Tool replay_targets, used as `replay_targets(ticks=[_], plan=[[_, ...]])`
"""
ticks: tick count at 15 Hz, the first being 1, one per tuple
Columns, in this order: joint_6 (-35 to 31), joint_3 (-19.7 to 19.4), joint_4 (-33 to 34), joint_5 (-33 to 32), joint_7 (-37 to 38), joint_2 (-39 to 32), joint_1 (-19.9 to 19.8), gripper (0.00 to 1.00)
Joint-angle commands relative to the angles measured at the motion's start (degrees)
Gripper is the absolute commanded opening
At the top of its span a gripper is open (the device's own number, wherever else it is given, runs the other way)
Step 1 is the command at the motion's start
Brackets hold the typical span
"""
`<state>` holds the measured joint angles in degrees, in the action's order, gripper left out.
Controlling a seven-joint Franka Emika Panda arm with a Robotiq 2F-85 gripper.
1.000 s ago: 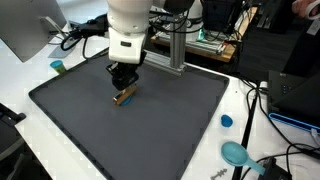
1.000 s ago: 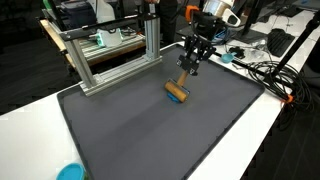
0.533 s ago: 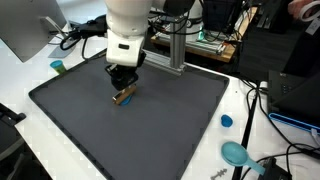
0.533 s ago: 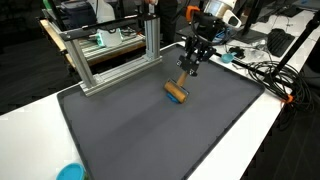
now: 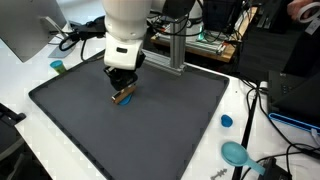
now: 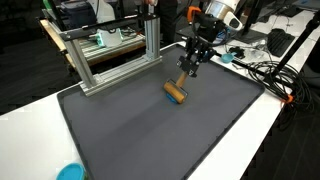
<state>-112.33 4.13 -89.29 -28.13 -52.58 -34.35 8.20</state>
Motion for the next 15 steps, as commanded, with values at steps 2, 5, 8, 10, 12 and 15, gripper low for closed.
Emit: replay_targets(ticks=[2, 5, 8, 10, 12, 15], plan=[[2.31, -1.66, 0.11, -1.36, 2.53, -5.05, -0.28, 0.22], [3.03, -1.72, 0.77, -1.42, 3.26, -5.57, -0.32, 0.22], [4.19, -1.89, 1.59, -1.35, 3.84, -6.16, -0.42, 0.22], [4.69, -2.1, 2.01, -1.27, 4.58, -6.53, -0.59, 0.22], [5.53, -2.35, 2.6, -1.23, 5.1, -6.99, -0.84, 0.22], [6.69, -3.37, 3.78, -2.12, 6.51, -8.39, -2.21, 0.22]])
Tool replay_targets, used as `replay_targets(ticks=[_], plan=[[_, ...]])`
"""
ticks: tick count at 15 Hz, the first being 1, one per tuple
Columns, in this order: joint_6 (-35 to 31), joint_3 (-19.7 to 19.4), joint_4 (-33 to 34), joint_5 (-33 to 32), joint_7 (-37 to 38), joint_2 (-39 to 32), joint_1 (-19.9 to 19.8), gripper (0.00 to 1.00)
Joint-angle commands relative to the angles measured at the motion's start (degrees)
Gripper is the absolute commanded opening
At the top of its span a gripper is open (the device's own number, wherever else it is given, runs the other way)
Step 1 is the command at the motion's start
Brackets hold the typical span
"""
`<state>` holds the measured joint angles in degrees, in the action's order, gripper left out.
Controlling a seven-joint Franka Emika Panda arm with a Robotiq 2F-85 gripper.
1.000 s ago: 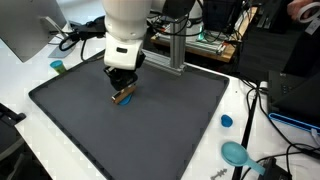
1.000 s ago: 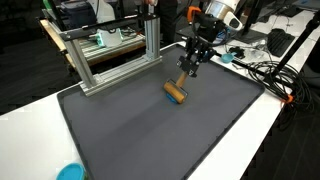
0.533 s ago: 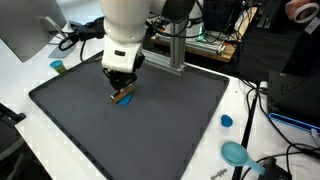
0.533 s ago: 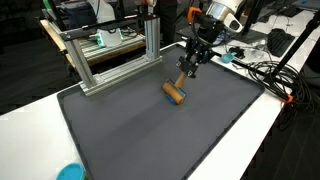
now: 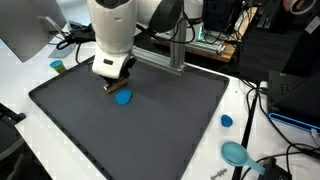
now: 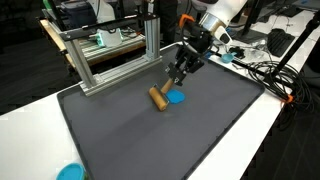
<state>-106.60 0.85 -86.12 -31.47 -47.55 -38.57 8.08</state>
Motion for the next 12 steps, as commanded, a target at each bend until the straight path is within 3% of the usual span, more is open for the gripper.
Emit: replay_targets(ticks=[1, 8, 12], plan=[[1.58, -0.06, 1.31, 1.83, 1.34, -4.01, -3.02, 0.22], [9.92, 1.58, 7.74, 18.1, -7.87, 5.73, -13.25, 0.22], [16.76, 2.28, 4.37, 29.31, -3.2, 15.04, -14.92, 0.22]])
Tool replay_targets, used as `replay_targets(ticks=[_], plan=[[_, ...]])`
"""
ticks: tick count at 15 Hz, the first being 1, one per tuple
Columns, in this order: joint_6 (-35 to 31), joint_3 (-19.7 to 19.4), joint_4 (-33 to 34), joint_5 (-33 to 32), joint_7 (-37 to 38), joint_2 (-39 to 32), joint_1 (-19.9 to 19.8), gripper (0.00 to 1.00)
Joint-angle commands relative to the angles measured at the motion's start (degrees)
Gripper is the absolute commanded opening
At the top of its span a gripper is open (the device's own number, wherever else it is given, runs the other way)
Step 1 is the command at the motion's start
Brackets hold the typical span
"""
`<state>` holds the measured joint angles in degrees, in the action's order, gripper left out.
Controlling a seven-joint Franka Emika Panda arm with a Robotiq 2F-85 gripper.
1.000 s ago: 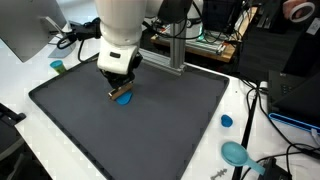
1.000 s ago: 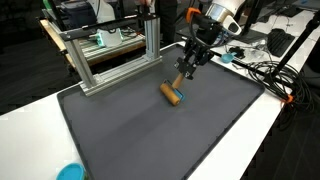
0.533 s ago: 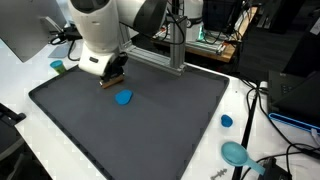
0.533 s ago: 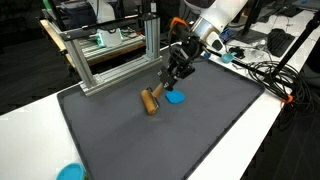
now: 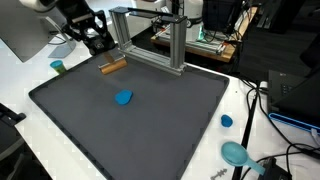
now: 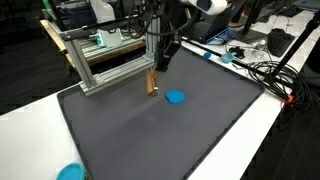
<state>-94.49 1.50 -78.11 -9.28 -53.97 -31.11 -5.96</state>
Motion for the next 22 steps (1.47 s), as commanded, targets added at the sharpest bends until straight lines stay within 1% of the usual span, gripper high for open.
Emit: replay_targets(ticks=[1, 3, 6, 7, 10, 12, 14, 15, 16, 17, 19, 20, 21, 22], plan=[[5.39, 1.76, -5.16, 9.86, 6.12, 10.36, -0.37, 0.22], [4.52, 2.12, -8.78, 14.76, 12.34, 15.55, 0.68, 0.22], [-1.07, 2.26, -17.6, 17.0, 23.29, 25.06, 3.48, 0.22], [-2.51, 2.31, -20.04, 16.71, 26.81, 27.97, 4.46, 0.22], [-6.31, 2.73, -28.25, 12.98, 38.19, 36.78, 7.6, 0.22], [-6.39, 3.42, -33.98, 10.21, 46.03, 42.47, 9.0, 0.22], [-6.72, 4.18, -40.01, 7.62, 52.76, 47.73, 9.48, 0.22], [-7.07, 4.45, -42.8, 6.98, 56.04, 49.7, 9.4, 0.22], [-8.31, 4.62, -44.83, 9.38, 59.51, 51.12, 9.58, 0.22], [-4.76, 4.09, -37.98, 8.62, 54.41, 45.55, 9.8, 0.47], [-6.37, 4.48, -42.34, 8.7, 57.74, 48.67, 9.78, 0.47], [-7.72, 4.81, -42.73, 8.71, 60.39, 48.13, 9.47, 0.22], [-8.36, 5.42, -42.9, 6.9, 63.54, 47.6, 8.79, 0.22], [-9.4, 5.23, -43.34, 6.38, 64.91, 47.14, 8.43, 0.22]])
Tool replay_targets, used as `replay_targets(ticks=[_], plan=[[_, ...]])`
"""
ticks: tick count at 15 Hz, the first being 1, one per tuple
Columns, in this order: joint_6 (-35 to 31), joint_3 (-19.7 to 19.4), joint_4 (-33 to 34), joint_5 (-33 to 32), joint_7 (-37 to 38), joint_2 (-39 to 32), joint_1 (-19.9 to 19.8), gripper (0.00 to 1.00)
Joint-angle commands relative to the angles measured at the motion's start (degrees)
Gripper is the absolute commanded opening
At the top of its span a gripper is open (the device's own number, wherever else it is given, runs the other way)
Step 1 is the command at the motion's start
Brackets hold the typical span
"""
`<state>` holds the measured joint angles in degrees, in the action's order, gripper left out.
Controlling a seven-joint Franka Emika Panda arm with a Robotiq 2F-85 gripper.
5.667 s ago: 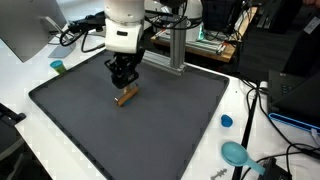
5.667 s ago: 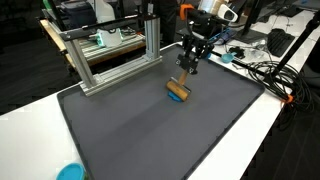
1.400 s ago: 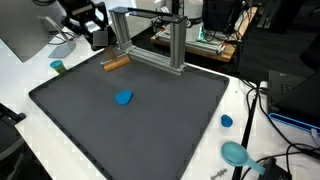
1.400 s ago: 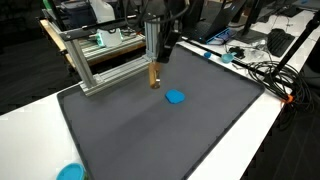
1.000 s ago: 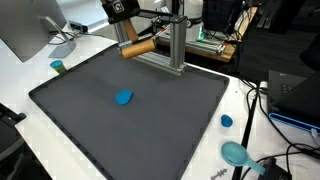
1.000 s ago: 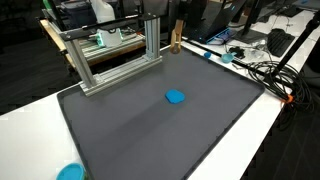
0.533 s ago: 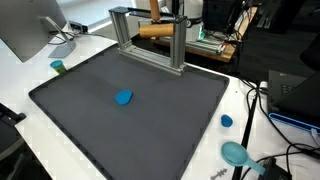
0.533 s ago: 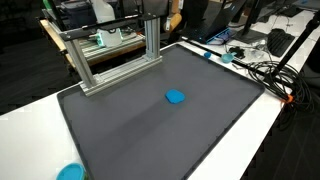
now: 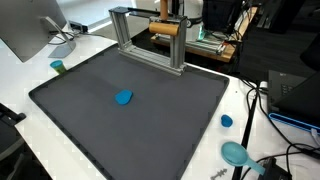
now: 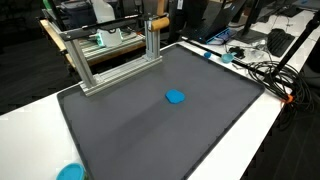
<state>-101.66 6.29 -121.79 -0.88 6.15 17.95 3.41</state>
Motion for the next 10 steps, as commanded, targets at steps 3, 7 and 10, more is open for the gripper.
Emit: replay_targets(ticks=[3, 7, 10], plan=[[-4.09, -0.44, -0.75, -3.49, 6.78, -4.18, -1.63, 0.22], [-11.34, -3.34, -5.18, 0.28, 0.69, -4.38, -1.82, 0.22], [-16.94, -5.98, -9.1, 3.36, -4.62, -3.12, -2.32, 0.22]])
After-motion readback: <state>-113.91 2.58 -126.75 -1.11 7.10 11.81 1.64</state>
